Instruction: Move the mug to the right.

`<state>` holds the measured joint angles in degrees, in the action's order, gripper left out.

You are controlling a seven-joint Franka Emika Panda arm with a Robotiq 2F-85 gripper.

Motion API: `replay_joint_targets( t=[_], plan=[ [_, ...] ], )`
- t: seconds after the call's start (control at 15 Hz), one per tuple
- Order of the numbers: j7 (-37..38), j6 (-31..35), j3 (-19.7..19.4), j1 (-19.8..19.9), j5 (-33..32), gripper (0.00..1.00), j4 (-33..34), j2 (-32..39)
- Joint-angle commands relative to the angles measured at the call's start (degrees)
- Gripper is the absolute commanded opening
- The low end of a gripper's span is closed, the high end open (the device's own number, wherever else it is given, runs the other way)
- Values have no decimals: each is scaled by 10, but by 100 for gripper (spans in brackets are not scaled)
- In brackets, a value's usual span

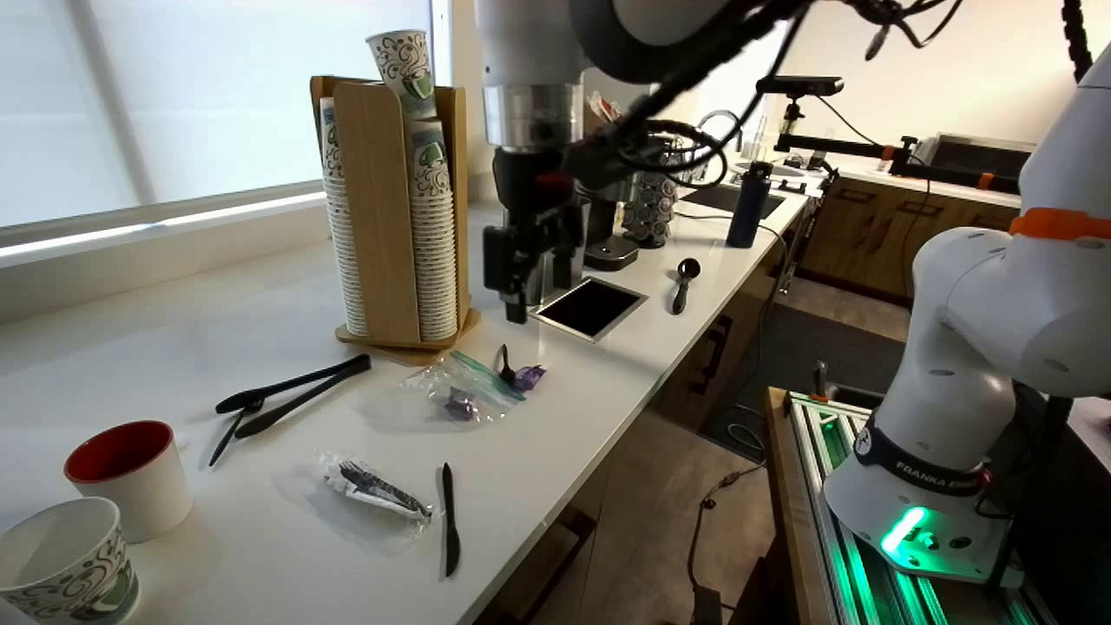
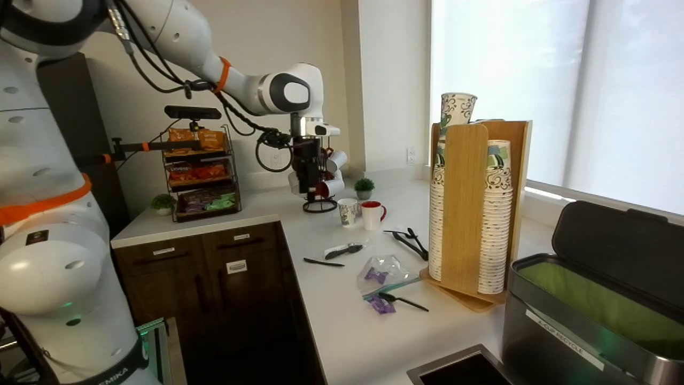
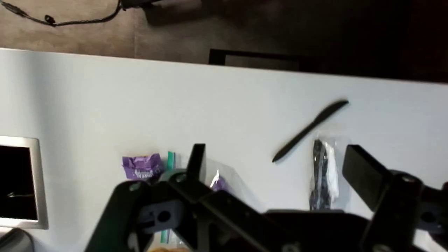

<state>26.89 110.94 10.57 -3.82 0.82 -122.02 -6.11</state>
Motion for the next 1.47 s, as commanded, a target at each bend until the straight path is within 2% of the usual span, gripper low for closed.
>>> replay_joint_targets(
  t=[0.0, 0.13, 0.2, 0.4, 0.73, 0.8, 1.07, 1.27, 1.4],
  plan=[
    [74, -6, -23, 3, 21, 100, 149, 121],
    [129, -5, -35, -7, 27, 100, 209, 163],
    [77, 0, -40, -7, 15, 100, 143, 109],
    [109, -1, -46, -12, 21, 100, 200, 158],
    [118, 0, -46, -14, 22, 100, 207, 163],
    [162, 25, -48, -26, -3, 100, 223, 177],
    [229, 68, -53, -71, -98, 100, 358, 276],
    [274, 61, -72, -101, -122, 100, 457, 347],
    [283, 44, -82, -111, -112, 100, 522, 396]
  ],
)
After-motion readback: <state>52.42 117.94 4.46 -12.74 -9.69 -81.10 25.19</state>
